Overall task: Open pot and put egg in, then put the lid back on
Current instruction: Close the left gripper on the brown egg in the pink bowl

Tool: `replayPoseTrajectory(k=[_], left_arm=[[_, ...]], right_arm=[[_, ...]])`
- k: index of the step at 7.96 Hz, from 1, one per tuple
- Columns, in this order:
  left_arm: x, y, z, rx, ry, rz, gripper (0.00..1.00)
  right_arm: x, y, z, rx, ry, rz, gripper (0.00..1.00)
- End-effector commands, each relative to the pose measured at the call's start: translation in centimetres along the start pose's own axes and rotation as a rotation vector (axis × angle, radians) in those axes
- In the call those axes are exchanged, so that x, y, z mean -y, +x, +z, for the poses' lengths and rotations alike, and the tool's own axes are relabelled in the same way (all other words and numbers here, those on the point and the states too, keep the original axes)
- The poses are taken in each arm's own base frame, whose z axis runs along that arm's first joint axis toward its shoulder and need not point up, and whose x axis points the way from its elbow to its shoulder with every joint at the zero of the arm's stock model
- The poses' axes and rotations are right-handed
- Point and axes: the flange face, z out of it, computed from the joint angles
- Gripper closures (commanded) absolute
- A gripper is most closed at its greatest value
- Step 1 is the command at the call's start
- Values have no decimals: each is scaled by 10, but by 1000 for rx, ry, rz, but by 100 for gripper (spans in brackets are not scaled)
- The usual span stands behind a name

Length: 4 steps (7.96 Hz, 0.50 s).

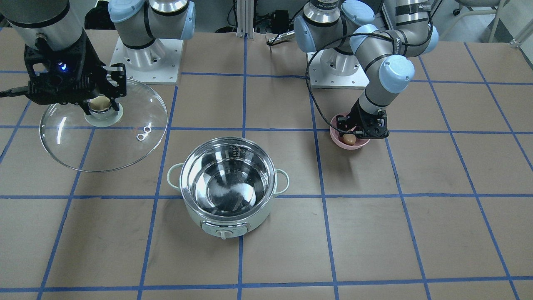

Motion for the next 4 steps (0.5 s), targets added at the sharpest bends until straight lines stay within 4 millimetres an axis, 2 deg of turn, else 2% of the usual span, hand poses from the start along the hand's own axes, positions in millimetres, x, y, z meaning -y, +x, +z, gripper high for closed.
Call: replayPoseTrajectory(k=[1,4], left_arm=[[1,-1,-1,9,0,1,82],[-2,-1,-2,7,-15,4,87]], right_arm=[[0,0,2,2,-5,-3,100],[0,0,2,1,-7,-3,100]])
